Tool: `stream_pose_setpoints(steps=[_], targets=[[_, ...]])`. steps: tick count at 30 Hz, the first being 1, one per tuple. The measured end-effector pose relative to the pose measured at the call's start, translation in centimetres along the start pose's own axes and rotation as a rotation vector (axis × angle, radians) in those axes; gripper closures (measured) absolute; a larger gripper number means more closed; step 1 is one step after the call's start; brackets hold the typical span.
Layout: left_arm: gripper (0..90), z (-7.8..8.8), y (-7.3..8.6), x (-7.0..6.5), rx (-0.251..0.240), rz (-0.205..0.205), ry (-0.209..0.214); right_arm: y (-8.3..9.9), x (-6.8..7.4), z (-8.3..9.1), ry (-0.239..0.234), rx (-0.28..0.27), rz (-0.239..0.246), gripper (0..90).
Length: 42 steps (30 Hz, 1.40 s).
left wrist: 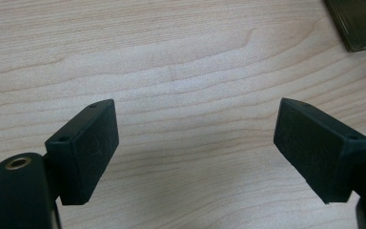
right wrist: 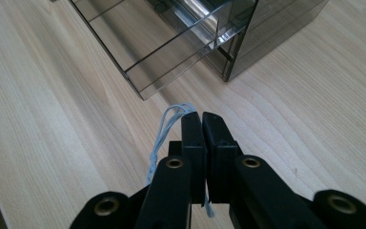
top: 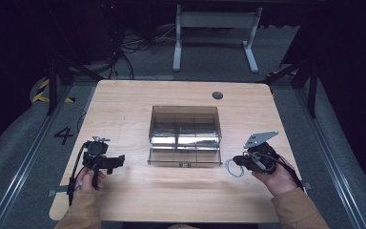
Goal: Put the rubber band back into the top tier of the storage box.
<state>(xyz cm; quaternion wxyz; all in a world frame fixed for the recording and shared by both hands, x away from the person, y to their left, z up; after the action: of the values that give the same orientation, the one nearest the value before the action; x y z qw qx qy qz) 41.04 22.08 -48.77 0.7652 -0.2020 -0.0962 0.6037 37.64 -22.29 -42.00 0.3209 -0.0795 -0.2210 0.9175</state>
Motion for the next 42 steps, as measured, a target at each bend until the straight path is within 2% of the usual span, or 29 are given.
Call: stream_pose_setpoints(steps=[12, 18, 26, 32, 42], targets=[[16.0, 0.1, 0.0, -0.1, -0.004, 0.002, -0.001, -0.8, -0.4, 2.9, -0.026, -0.072, -0.030, 88.6], [16.0, 0.1, 0.0, 0.0, -0.002, -0.003, 0.000, -1.3, -0.2, 3.8, -0.033, -0.102, -0.027, 88.6], [16.0, 0.1, 0.0, -0.1, -0.004, 0.003, -0.002, -1.7, -0.2, 4.5, -0.029, -0.115, -0.029, 88.7], [16.1, 0.0, 0.0, -0.1, -0.002, 0.004, -0.001, -2.3, 0.1, 5.1, -0.024, -0.128, -0.017, 88.6], [16.0, 0.1, 0.0, -0.1, -0.004, -0.001, -0.001, -5.2, 1.3, 5.1, -0.038, -0.141, 0.038, 88.6]])
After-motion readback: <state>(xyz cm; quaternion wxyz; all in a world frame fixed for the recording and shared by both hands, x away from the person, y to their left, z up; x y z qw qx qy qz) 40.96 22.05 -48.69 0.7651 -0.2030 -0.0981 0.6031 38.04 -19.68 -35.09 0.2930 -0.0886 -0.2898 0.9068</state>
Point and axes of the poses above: each handheld gripper's, and its own axes: z roughly backward along the jaws, y roughly out of its underside, x roughly to its left, the point moved 6 cm from there along -z, roughly forward along the jaws, and after that the axes turned 10 degrees about x, right-handed, at the moved point
